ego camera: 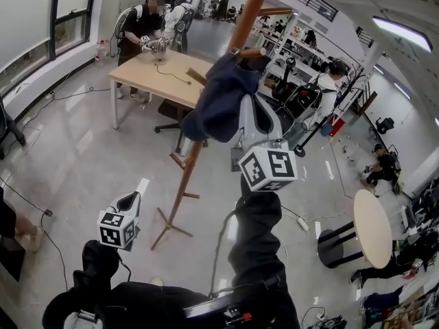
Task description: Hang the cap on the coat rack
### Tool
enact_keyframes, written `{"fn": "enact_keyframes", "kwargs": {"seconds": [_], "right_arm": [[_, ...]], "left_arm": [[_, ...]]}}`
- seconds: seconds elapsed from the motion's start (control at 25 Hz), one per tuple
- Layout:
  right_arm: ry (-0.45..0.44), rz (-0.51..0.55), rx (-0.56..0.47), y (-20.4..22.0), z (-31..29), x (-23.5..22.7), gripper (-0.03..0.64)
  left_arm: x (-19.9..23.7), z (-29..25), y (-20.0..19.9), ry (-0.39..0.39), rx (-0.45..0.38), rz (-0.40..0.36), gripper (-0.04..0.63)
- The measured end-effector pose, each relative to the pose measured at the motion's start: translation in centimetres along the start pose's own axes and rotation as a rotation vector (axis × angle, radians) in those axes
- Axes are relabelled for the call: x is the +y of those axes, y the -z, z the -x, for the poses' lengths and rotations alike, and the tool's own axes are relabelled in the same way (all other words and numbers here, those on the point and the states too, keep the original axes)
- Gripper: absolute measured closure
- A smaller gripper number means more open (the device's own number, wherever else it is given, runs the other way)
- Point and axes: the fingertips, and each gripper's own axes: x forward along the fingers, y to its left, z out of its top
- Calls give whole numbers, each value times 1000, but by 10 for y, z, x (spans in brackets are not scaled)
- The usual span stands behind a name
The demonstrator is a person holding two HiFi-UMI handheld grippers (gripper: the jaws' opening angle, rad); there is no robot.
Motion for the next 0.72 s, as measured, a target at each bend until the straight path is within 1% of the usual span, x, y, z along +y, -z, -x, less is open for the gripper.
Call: {"fn": "enact_keyframes", "kwargs": {"seconds": [0.44,0.72], "right_arm": [[-7,-21,34,20,2,4,600],[-13,-16,47,27,1,6,600]], "left_arm": [[-2,-4,2,5,8,2,594],[-2,-5,6,7,9,3,594]]}}
